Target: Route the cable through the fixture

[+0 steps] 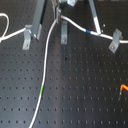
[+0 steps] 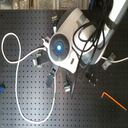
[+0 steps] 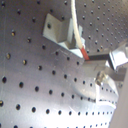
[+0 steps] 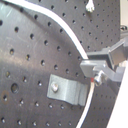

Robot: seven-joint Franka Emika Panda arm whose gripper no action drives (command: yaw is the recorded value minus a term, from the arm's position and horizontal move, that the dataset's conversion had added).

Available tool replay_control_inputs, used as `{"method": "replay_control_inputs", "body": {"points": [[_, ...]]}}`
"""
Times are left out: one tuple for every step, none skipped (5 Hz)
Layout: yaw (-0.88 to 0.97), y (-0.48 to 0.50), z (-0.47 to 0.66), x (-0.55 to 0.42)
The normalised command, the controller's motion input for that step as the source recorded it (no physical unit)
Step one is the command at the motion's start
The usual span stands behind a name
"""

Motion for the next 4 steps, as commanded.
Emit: {"method": "replay_control_inputs", "body": {"points": [[0.59,0.0,-0.27,0.002],[0.64,0.022,0.0,-0.018],[0.64,0.069,0.04,-0.021],[0.84,0.01,0.06,0.011]]}}
